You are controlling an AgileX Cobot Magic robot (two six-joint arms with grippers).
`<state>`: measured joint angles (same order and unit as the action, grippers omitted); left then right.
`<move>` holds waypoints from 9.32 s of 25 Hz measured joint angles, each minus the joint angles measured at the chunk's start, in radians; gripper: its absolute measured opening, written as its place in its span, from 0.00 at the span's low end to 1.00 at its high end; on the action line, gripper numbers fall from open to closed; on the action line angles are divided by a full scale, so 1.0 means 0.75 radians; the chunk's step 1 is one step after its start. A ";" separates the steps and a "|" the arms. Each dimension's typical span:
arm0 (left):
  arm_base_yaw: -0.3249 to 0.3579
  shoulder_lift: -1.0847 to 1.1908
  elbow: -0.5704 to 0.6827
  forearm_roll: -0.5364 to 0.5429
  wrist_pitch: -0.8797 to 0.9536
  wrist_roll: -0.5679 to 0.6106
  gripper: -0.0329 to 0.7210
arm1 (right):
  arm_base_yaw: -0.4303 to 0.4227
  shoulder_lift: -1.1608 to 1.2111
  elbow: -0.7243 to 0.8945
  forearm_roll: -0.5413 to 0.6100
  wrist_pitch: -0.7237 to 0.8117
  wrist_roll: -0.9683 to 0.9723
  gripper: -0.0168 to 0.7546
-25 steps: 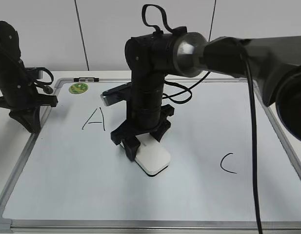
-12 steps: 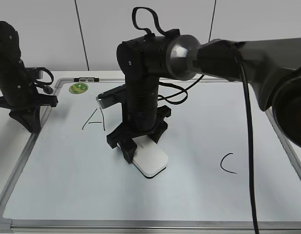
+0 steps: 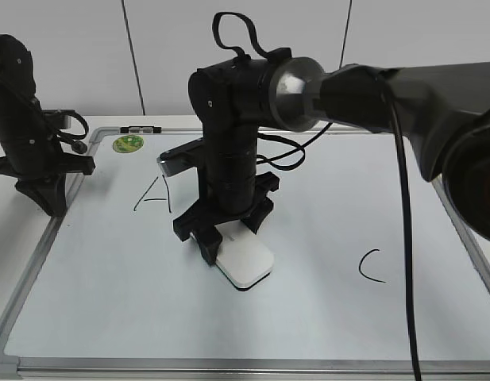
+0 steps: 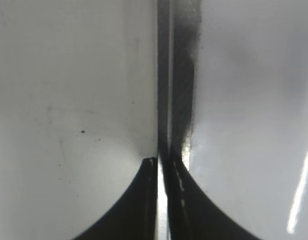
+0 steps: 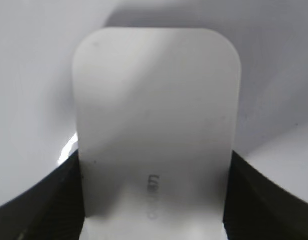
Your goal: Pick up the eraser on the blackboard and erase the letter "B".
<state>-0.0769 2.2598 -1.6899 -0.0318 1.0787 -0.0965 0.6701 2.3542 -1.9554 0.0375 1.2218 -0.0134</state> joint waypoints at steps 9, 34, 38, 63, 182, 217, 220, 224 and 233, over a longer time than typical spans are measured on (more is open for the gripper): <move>0.000 0.000 0.000 0.003 0.000 0.000 0.07 | -0.076 0.000 0.000 0.040 0.000 0.018 0.70; 0.000 0.000 0.000 0.008 -0.002 0.000 0.07 | -0.662 -0.253 0.018 -0.143 0.002 0.054 0.70; 0.000 0.000 0.000 0.011 -0.002 0.000 0.07 | -0.746 -0.253 0.062 -0.143 0.002 0.055 0.70; 0.000 0.000 0.000 0.011 -0.002 -0.001 0.07 | -0.912 -0.195 0.223 -0.022 -0.002 -0.023 0.70; -0.293 -2.847 1.559 0.178 0.032 -0.019 0.71 | -0.690 -3.001 1.943 -0.234 -0.080 0.132 0.74; 0.121 -2.991 1.561 0.178 0.030 -0.017 0.71 | -0.956 -3.161 1.943 -0.240 -0.090 0.132 0.74; 0.123 -2.991 1.561 0.178 0.030 -0.017 0.71 | -0.956 -3.161 1.943 -0.240 -0.090 0.132 0.74; 0.123 -2.991 1.561 0.178 0.030 -0.017 0.71 | -0.956 -3.161 1.943 -0.240 -0.090 0.132 0.74; 0.123 -2.991 1.561 0.178 0.030 -0.017 0.71 | -0.956 -3.161 1.943 -0.240 -0.090 0.132 0.74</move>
<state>0.0155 0.0166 -0.5189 0.1016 1.1009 -0.1092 -0.0472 -0.0169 -0.4984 -0.1427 1.1546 0.0858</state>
